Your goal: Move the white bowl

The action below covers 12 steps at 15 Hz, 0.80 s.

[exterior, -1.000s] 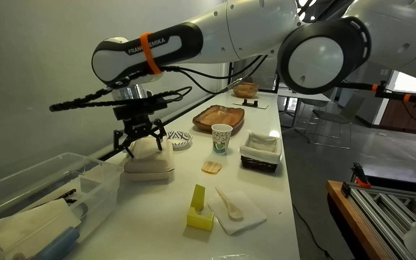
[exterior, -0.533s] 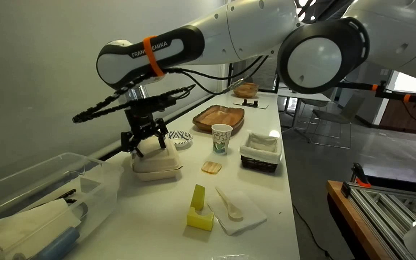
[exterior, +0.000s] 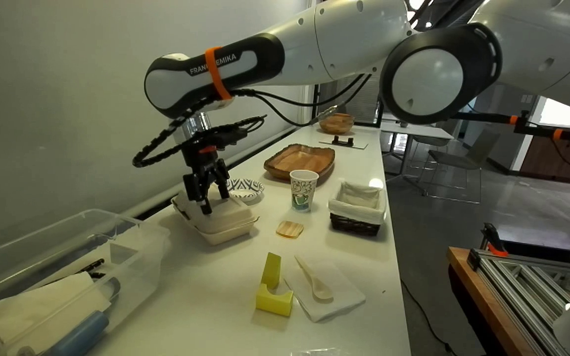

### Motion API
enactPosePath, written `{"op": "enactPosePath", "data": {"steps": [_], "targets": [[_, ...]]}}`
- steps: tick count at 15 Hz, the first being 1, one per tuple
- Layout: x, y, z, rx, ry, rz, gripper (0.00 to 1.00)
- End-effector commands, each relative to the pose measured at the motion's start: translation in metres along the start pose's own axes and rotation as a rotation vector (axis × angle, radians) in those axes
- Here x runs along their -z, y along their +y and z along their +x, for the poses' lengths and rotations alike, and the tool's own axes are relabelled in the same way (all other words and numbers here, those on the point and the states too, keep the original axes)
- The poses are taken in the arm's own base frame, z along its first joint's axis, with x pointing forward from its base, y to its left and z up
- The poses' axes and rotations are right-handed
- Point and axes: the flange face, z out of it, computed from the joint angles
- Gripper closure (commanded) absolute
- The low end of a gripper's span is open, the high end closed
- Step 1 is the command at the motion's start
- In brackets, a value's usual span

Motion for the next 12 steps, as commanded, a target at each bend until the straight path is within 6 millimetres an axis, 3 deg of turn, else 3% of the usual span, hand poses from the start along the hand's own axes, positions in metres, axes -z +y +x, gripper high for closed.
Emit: {"op": "enactPosePath", "data": {"steps": [1,6,9,10,12], "targets": [[0.002,0.006,-0.014,0.183,-0.064,0.042,0.0],[0.004,0.003,-0.028,0.423,-0.152,0.076,0.0],[0.01,-0.01,-0.04,0.526,-0.26,0.077,0.0],[0.018,-0.013,-0.033,0.37,-0.218,0.021,0.0],[0.033,-0.016,-0.028,0.252,-0.133,0.047,0.0]]}}
